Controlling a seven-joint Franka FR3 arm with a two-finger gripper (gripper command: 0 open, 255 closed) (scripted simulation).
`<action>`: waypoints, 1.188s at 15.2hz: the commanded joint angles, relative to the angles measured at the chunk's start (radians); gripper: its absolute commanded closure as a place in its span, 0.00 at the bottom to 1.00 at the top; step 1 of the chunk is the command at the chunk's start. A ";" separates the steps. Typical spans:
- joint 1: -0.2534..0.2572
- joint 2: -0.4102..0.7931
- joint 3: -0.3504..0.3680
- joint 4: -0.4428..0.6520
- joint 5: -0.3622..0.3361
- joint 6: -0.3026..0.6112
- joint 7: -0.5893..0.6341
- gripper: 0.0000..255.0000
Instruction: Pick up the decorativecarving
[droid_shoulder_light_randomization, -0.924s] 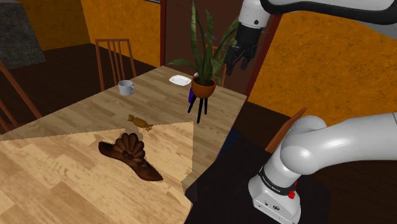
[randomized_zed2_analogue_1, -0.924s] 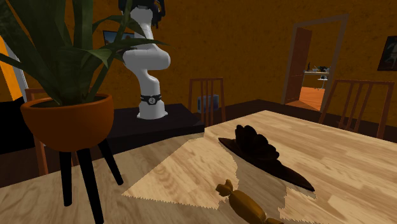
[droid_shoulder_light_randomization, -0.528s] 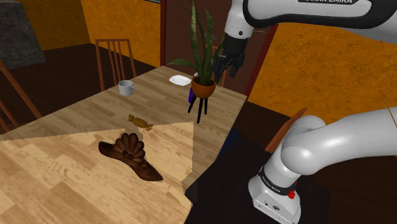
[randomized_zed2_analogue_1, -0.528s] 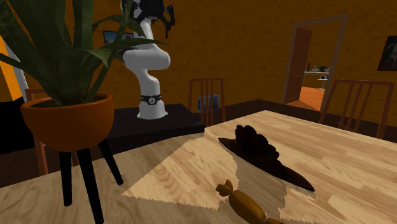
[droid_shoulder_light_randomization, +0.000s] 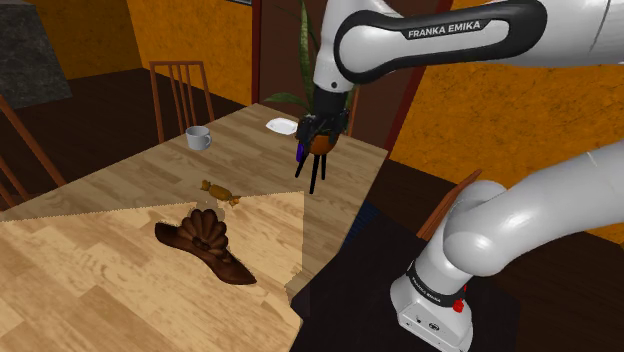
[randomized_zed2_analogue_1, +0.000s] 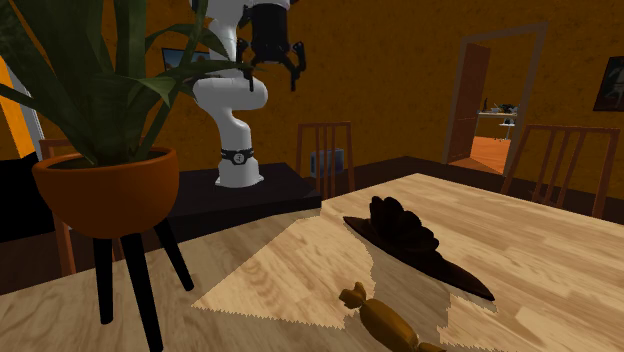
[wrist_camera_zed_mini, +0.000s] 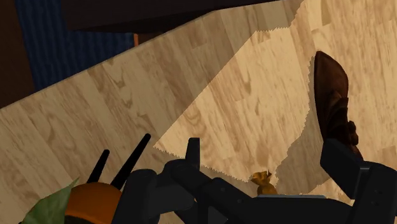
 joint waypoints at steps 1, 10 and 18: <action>0.012 0.056 0.020 -0.006 0.020 0.061 0.024 0.00; 0.055 0.351 0.096 0.057 0.077 0.286 0.117 0.00; 0.095 0.642 0.145 0.197 0.080 0.437 0.201 0.00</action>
